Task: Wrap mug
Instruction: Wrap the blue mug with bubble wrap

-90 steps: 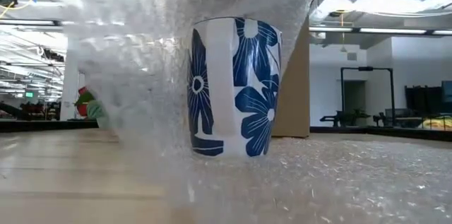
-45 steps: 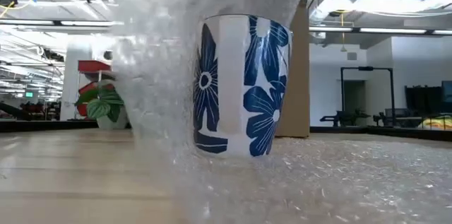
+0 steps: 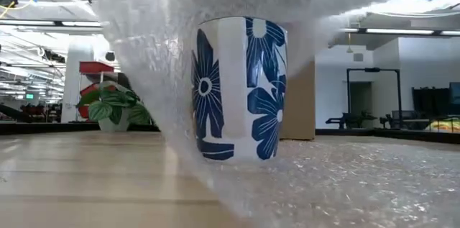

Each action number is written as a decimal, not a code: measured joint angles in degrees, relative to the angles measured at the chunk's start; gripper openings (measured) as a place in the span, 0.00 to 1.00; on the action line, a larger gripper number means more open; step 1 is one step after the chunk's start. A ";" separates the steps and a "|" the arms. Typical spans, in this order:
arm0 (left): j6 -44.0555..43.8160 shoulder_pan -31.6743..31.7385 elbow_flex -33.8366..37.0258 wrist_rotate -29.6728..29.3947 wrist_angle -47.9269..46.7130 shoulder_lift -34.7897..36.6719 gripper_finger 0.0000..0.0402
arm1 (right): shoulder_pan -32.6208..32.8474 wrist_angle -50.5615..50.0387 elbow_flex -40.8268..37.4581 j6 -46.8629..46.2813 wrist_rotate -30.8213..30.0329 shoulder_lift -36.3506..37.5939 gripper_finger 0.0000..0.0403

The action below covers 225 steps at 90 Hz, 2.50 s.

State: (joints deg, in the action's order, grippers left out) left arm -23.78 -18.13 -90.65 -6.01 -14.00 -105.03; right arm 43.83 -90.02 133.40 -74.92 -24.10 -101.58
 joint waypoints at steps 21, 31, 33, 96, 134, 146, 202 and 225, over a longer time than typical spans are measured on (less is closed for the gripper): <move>-3.92 3.71 -0.18 9.11 -0.85 0.36 0.64 | 0.00 0.02 0.00 0.86 0.20 -0.02 0.30; -6.20 3.33 -2.47 13.37 -4.83 2.56 0.65 | -0.74 0.98 0.00 8.09 1.27 -0.86 0.30; -6.48 2.91 -3.11 13.43 -6.66 3.41 0.65 | -1.01 1.02 0.00 9.55 1.88 -1.21 0.30; -48.43 -30.38 -8.35 -28.71 -55.86 20.17 0.63 | -23.54 10.50 -0.02 49.78 27.54 -27.40 0.13; -50.42 -32.33 -8.35 -31.27 -58.65 18.68 0.63 | -25.32 11.63 0.13 49.86 24.63 -36.94 0.00; -50.02 -32.29 -8.35 -31.64 -58.66 18.68 0.63 | -25.86 12.89 0.15 50.67 24.66 -38.72 0.00; -49.86 -32.32 -8.35 -31.79 -58.52 18.68 0.63 | -27.53 11.05 1.39 45.16 27.70 -27.73 0.00; -48.49 -32.26 -8.35 -32.76 -58.64 18.68 0.63 | -25.64 18.60 -3.00 46.27 25.48 -32.14 0.00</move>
State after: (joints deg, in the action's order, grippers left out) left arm -72.26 -50.39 -99.00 -38.77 -72.64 -86.35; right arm 18.19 -71.42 130.40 -28.64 1.39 -133.72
